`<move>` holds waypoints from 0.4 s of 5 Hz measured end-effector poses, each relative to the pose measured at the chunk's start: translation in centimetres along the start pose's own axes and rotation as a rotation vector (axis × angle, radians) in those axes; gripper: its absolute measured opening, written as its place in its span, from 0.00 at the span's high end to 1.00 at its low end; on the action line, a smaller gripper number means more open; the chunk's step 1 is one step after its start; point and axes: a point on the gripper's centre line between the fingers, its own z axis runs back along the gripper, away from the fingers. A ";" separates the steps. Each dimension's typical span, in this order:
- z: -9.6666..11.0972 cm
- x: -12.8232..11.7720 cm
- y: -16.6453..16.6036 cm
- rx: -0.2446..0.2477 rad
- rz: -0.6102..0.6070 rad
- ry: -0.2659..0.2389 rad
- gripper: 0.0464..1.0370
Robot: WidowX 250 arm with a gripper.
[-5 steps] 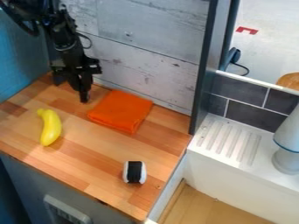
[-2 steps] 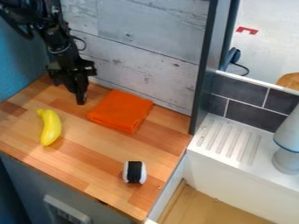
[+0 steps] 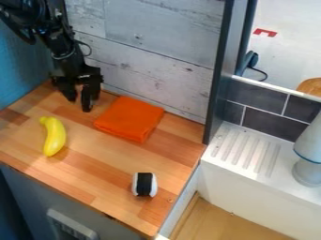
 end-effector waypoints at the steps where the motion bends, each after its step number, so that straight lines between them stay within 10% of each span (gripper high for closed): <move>1: 0.0 0.0 -0.1 -0.004 0.000 0.001 0.03; 2: 0.0 -0.1 -0.1 -0.003 -0.003 0.006 0.03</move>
